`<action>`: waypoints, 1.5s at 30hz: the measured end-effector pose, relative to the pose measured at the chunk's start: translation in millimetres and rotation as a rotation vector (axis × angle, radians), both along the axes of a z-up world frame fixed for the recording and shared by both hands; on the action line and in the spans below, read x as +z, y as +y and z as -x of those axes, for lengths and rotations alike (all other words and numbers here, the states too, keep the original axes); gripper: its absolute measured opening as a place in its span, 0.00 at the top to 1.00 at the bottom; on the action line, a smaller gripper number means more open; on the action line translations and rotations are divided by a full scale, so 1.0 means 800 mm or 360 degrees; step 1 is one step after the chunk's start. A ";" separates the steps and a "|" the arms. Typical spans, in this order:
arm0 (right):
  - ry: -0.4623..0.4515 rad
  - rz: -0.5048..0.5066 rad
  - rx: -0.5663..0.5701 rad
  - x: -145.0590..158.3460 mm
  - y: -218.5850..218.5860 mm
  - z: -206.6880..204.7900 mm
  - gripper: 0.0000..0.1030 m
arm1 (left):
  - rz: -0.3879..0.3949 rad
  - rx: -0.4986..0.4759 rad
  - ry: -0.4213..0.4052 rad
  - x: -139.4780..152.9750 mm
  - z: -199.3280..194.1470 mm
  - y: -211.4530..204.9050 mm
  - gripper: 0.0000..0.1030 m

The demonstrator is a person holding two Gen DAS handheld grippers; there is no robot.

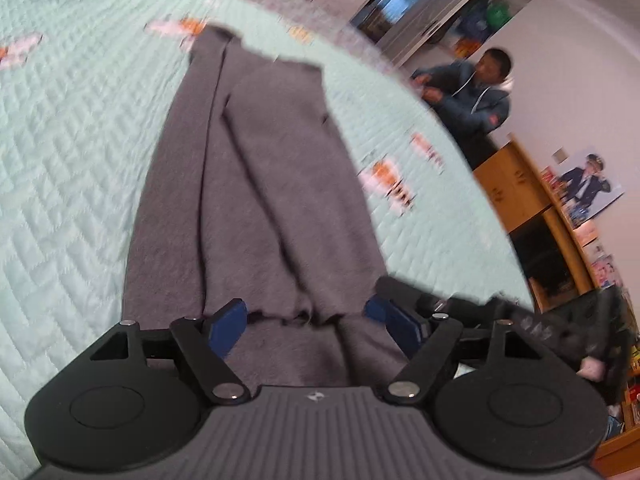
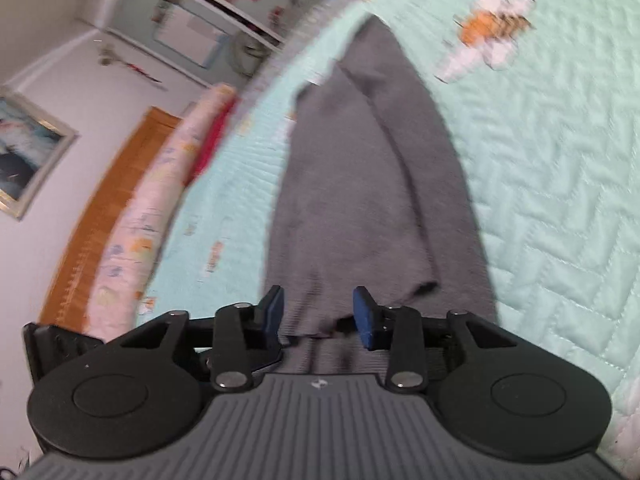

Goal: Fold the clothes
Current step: 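Adjust the sweater hem with both grippers to align the fold, then grasp the grey sweater hem with the right gripper beside the left gripper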

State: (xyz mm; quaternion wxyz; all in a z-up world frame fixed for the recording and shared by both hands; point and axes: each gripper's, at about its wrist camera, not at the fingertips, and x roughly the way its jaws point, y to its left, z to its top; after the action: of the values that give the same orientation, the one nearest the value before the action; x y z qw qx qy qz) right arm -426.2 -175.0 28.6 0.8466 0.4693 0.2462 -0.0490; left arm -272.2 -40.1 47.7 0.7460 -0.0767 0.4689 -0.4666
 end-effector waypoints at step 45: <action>-0.0107 0.0074 -0.0168 0.043 -0.141 -0.186 0.67 | -0.0141 0.0250 -0.0132 0.016 -0.160 -0.137 0.50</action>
State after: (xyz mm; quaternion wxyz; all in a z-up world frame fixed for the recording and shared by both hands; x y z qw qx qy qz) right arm -277.4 -287.5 63.2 0.8613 0.4633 0.1912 -0.0834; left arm -144.2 -149.6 60.9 0.8018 -0.0606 0.4503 -0.3882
